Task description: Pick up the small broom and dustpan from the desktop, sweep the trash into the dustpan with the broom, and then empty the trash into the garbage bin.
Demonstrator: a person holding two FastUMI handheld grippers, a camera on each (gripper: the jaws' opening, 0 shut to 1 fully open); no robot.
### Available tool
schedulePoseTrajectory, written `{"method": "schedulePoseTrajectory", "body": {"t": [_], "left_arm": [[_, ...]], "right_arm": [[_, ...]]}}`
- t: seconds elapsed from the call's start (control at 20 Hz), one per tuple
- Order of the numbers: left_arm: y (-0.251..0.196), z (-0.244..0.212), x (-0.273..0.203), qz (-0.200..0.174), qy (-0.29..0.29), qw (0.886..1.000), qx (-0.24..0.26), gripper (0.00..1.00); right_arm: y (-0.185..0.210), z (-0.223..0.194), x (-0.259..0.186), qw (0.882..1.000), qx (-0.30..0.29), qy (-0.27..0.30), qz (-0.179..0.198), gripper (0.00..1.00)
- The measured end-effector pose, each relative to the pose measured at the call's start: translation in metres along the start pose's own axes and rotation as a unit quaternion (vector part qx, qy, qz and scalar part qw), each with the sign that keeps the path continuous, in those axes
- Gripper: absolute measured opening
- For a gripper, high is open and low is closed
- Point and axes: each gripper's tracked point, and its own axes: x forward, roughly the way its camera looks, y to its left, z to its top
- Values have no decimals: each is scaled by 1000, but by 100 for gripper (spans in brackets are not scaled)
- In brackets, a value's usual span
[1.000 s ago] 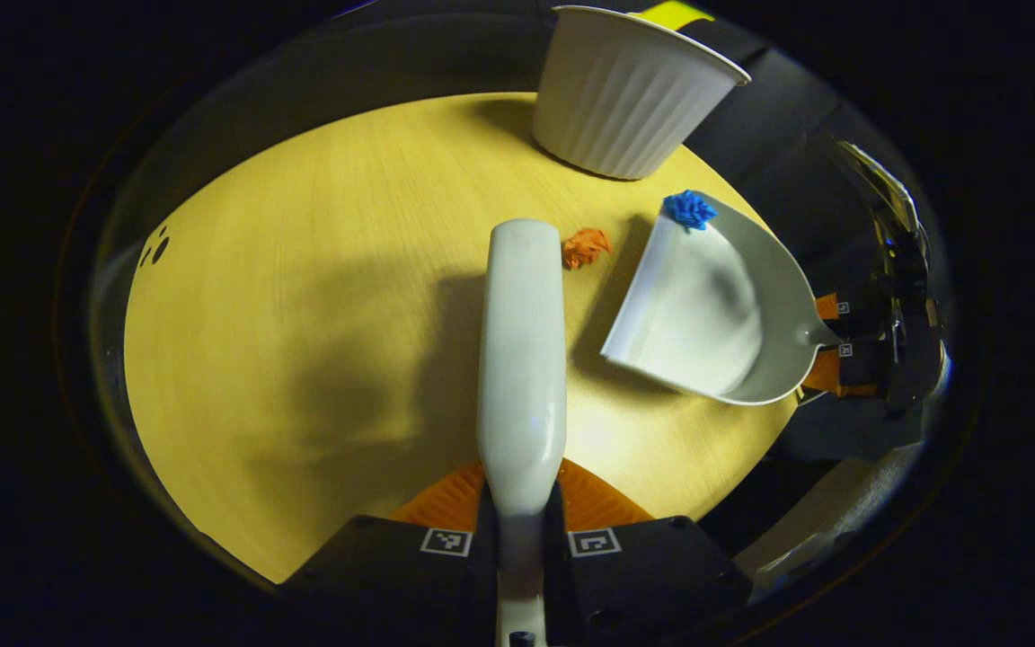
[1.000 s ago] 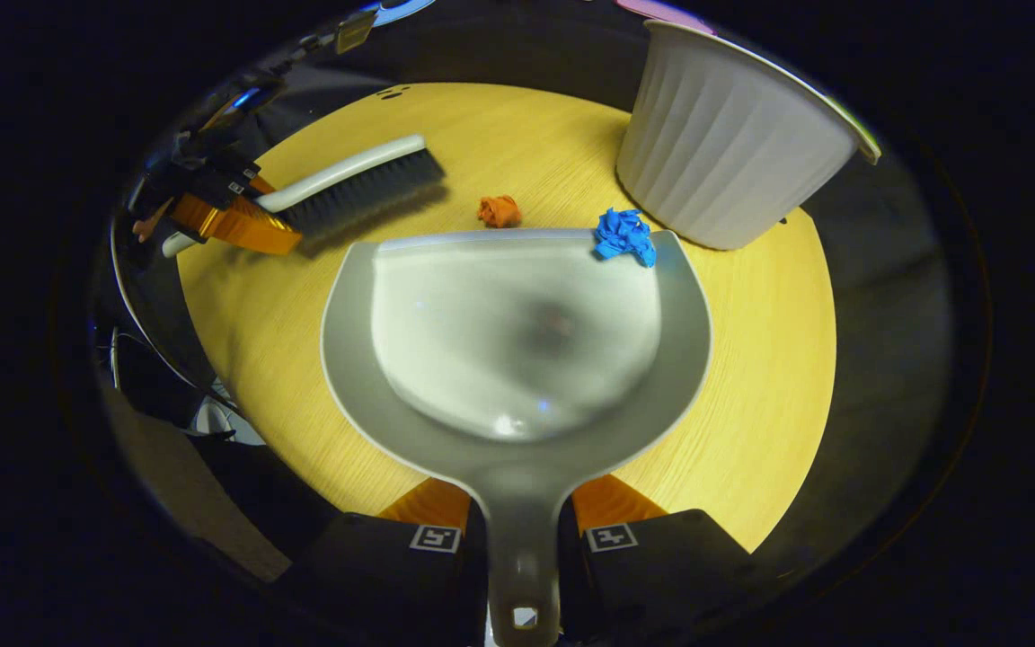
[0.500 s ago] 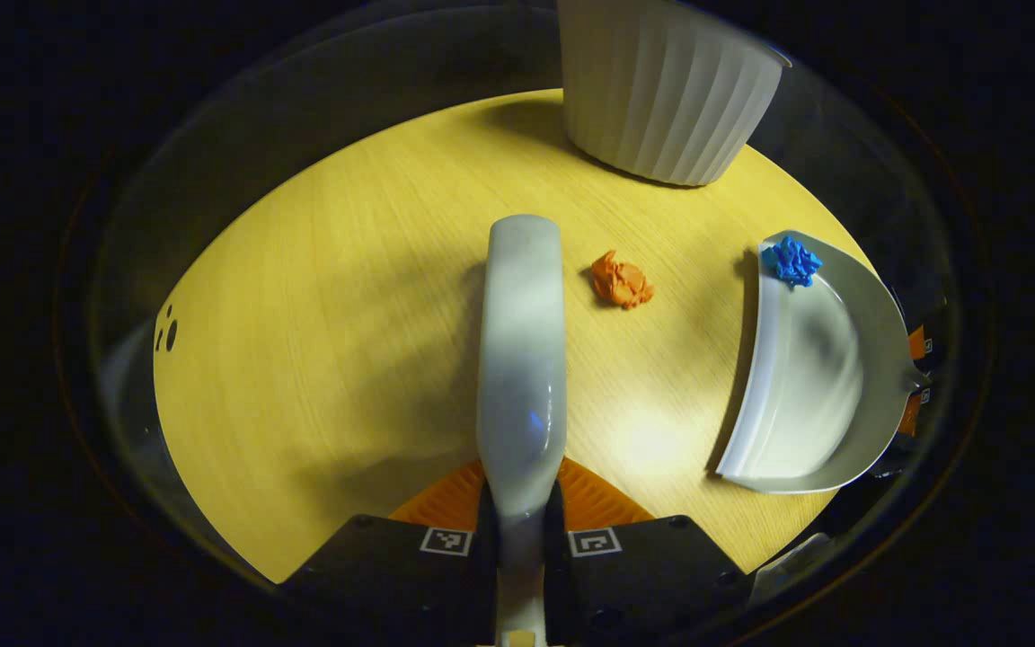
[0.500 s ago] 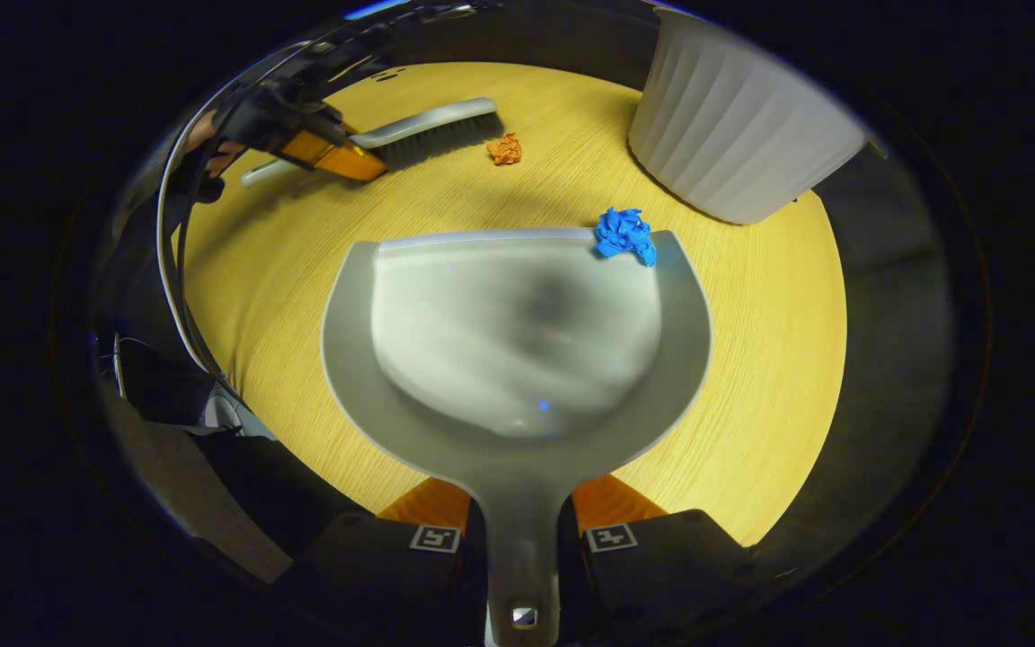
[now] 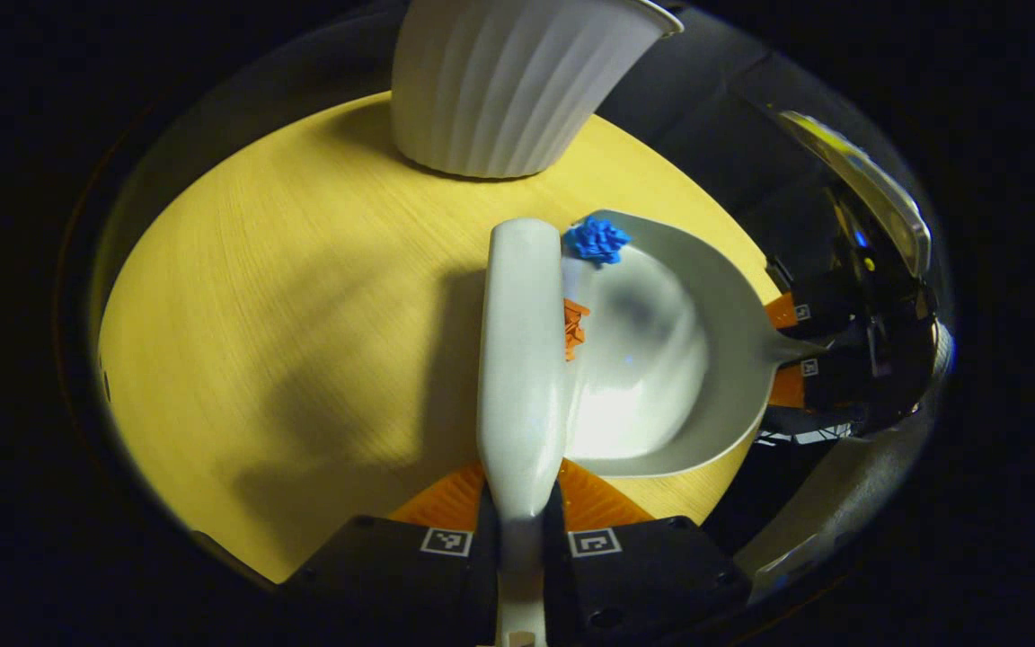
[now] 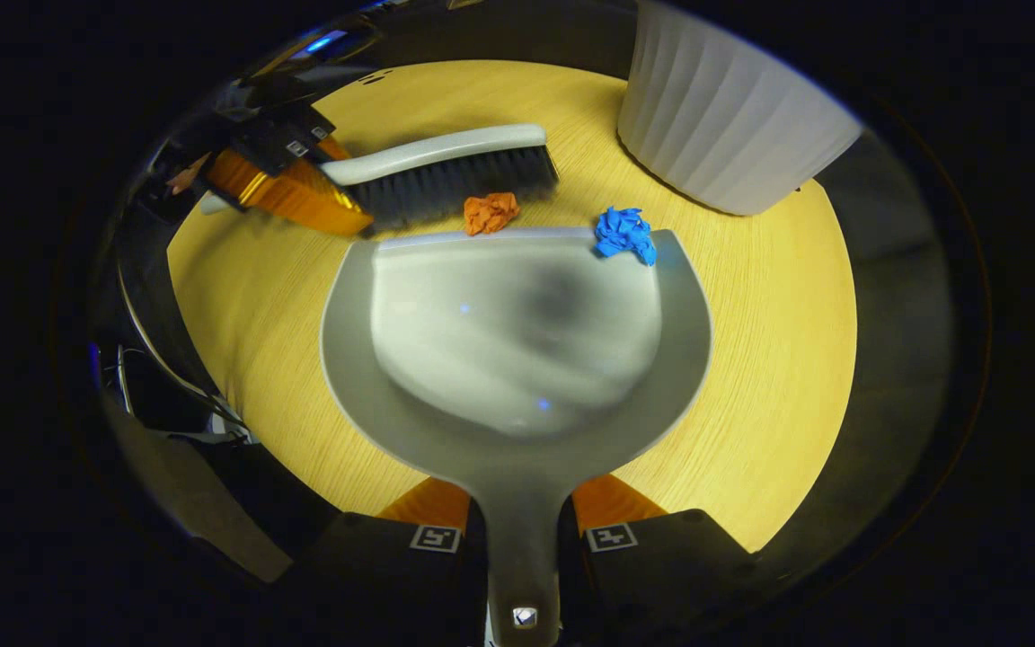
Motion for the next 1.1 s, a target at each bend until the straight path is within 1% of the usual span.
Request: {"method": "schedulePoseTrajectory", "body": {"t": [0.05,0.1,0.15,0.2,0.25,0.3,0.45,0.6,0.65,0.7,0.8,0.85,0.9,1.0,1.05,1.1], "left_arm": [[-8,-3,-3,-14,3,1000,-1,24],[-15,-6,-8,-19,5,1000,2,24],[-14,-6,-10,-11,7,1000,5,24],[-12,-6,-9,2,4,1000,3,24],[-13,-6,-10,4,-3,1000,-7,25],[-18,-6,-13,3,-13,1000,-18,24],[-18,-8,-35,13,-63,997,-41,25],[-2,-12,-58,38,-113,990,-80,24],[5,-16,-64,51,-128,986,-96,24],[13,-24,-71,65,-139,982,-109,24],[26,-45,-78,88,-150,977,-126,23],[28,-58,-78,91,-146,976,-135,24],[30,-71,-79,89,-141,975,-146,25],[34,-92,-70,86,-135,974,-162,24],[31,-100,-67,81,-131,974,-169,24],[25,-111,-64,73,-127,974,-174,27]], "right_arm": [[2,-1,0,1000,0,-1,1,36],[1,-1,1,1000,2,-3,1,35],[1,0,0,1000,5,-6,0,31],[2,0,1,1000,9,-10,-3,31],[5,2,1,1000,13,-19,-6,40],[8,1,4,999,16,-29,-6,35],[12,3,5,997,31,-65,-22,35],[19,6,15,993,69,-92,-34,36],[22,7,16,991,79,-96,-41,40],[26,9,17,990,90,-100,-49,35],[37,14,11,986,112,-106,-55,36],[41,15,6,985,124,-106,-55,35],[42,18,7,984,136,-103,-58,40],[47,26,4,981,151,-97,-72,31],[50,30,3,980,154,-96,-79,36],[53,28,6,979,157,-100,-86,36]]}}
